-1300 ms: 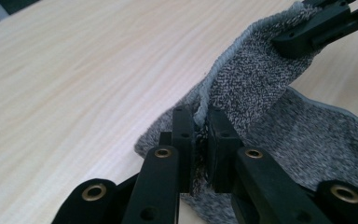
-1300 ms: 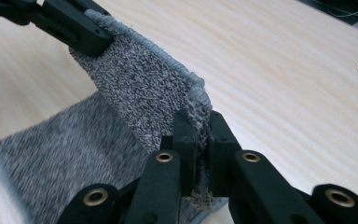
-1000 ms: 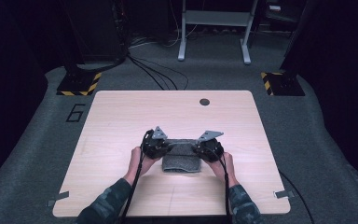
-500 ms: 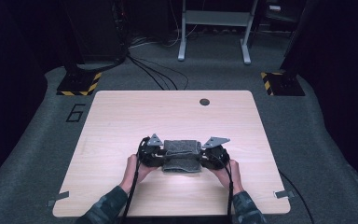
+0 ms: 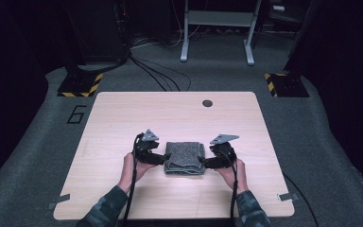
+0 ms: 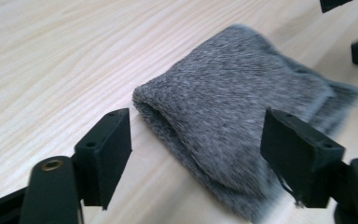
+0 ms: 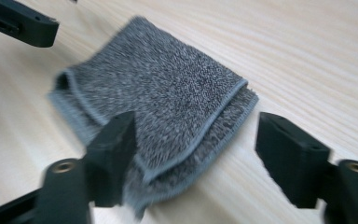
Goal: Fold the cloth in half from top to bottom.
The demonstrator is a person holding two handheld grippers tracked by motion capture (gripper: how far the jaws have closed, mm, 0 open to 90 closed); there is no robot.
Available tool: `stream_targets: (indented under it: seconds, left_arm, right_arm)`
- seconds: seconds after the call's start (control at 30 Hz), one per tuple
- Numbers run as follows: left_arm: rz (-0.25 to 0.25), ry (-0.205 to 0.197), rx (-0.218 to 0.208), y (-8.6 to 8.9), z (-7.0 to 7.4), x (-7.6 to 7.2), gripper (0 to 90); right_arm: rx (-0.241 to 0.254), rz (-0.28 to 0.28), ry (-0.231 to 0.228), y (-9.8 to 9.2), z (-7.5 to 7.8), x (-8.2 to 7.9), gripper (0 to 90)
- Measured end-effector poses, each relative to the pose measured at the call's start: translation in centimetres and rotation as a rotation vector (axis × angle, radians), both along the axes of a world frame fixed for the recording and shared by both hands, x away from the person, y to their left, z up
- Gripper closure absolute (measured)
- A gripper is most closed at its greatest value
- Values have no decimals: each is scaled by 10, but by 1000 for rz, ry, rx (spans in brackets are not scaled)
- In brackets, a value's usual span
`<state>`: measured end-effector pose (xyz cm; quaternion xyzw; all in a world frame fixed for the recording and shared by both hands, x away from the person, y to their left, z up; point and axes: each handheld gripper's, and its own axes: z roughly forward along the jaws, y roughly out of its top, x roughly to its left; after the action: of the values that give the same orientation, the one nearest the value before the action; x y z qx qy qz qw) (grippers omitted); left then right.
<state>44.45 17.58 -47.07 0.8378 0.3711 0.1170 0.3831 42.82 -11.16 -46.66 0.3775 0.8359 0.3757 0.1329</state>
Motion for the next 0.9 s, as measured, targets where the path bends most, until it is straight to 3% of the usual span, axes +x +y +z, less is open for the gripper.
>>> stream_targets:
  seconds: [0.1, 0.17, 0.23, 0.37, 0.5, 0.9]
  left_arm:
    - [-14, 38, 82, -10, -14, 2, 211]
    - [-17, 36, 129, -13, -23, -3, 207]
    - [-21, 38, 164, -12, -29, -8, 202]
    - [-26, 19, 202, -12, -37, -16, 196]
    - [-13, 3, 199, -12, -41, -15, 170]
    - [13, 39, 141, -5, -43, -12, 141]
  right_arm:
    - [-62, -18, 41, 18, -16, 10, 236]
    - [-83, -32, 60, 23, -27, 9, 235]
    - [-121, -33, 56, 24, -35, 5, 230]
    - [-134, -48, 65, 22, -43, 1, 201]
    - [-143, -63, 52, 24, -46, 1, 167]
    - [-119, -48, 49, 19, -49, 8, 137]
